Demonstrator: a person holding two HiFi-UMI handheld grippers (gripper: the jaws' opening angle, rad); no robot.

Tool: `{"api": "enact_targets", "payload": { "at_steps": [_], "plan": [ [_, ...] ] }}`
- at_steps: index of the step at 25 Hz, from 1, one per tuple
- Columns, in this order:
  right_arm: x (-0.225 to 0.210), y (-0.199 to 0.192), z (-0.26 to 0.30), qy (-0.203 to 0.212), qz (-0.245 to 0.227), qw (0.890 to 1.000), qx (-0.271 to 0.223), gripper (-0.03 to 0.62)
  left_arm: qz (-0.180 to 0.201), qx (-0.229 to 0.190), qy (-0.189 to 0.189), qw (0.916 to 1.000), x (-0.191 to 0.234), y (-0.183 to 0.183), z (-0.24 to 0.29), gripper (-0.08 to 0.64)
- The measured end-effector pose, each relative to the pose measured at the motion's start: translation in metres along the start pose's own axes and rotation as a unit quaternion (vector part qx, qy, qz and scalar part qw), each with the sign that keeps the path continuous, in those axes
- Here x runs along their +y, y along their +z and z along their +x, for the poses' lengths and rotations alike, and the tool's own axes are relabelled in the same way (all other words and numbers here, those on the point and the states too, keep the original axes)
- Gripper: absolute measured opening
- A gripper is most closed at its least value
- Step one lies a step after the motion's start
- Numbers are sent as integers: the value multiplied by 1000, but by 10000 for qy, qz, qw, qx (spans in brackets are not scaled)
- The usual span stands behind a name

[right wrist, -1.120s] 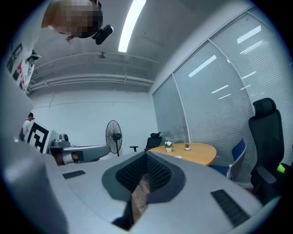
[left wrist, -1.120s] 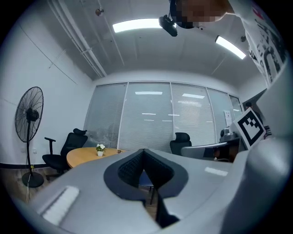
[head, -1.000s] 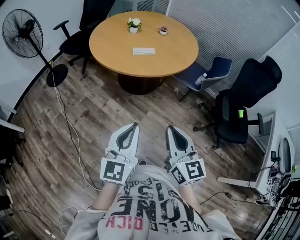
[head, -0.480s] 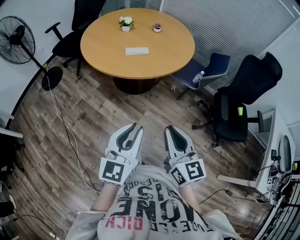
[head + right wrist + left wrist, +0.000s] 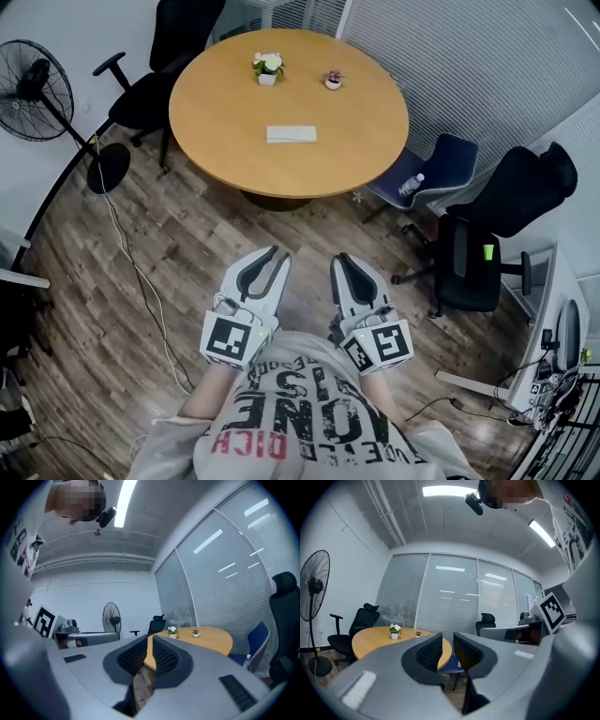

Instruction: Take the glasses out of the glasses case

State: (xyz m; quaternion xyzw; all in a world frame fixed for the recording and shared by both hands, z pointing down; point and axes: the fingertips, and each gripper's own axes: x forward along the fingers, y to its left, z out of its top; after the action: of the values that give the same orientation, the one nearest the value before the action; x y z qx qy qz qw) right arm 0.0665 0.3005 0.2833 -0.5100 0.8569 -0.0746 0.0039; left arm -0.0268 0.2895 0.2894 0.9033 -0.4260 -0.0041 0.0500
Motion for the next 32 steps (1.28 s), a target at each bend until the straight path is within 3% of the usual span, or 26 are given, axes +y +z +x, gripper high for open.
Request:
{"api": "enact_targets", "payload": {
  "at_steps": [10,17,25,32],
  "plan": [
    [-10,-2,69,-179,68,9998,29,17,-214,63,146,9996,78,-2,29,68],
    [-33,-4,95,-305,-19,9994,164,17,-273,120,262,9992,107,-6,52,64],
    [-66,-3,141,-1,15,9998,220,17,-378,101,599,9974,135,-6,89,64],
    [-129,9,180,326,-35,9991,259,17,-363,-40,1072,9936,152,6,152,64]
  ]
}}
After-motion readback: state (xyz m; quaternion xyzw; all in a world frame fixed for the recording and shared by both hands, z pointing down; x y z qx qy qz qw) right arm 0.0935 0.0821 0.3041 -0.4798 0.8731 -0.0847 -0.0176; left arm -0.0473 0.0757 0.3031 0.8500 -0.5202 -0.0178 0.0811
